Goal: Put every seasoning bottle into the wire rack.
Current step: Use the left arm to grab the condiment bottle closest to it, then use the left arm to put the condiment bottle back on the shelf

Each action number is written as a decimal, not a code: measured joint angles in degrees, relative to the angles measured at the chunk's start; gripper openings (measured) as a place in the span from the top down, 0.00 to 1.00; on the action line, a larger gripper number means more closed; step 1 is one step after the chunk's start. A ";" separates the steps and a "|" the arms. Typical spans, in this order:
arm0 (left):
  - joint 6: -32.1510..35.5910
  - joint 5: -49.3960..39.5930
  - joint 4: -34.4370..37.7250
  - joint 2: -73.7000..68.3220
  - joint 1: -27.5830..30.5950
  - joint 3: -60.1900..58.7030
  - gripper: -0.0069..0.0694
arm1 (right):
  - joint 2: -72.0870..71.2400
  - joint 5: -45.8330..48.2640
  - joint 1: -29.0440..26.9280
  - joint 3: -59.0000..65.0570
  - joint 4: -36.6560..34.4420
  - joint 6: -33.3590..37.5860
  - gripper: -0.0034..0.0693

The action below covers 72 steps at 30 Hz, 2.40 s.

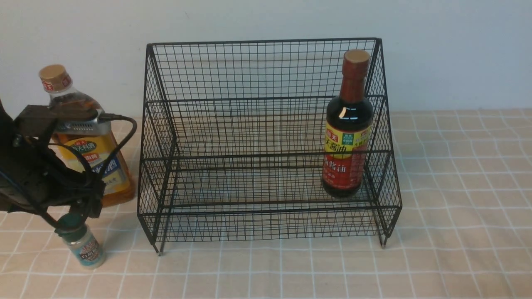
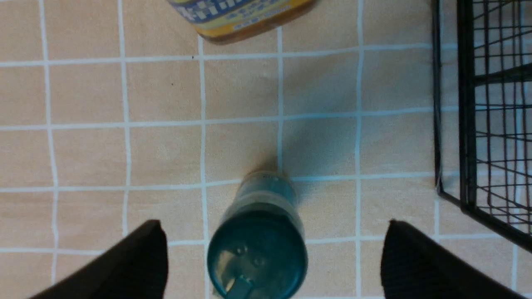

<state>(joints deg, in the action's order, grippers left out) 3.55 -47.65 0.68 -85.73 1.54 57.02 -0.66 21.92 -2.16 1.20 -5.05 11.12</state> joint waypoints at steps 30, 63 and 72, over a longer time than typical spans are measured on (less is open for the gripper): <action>0.02 -11.97 -0.28 7.06 0.00 2.84 0.47 | 0.00 0.00 0.00 0.00 0.00 0.07 0.97; -7.38 -4.49 -4.02 -3.37 -26.18 12.92 0.47 | 0.00 0.00 0.00 0.00 0.00 0.22 0.97; -7.38 -4.07 -5.65 -7.51 -26.18 12.92 0.47 | 0.00 0.00 0.00 0.00 0.00 0.22 0.97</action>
<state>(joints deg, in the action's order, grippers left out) -3.84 -51.72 -4.96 -93.23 -24.64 69.95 -0.66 21.92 -2.16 1.20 -5.05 11.34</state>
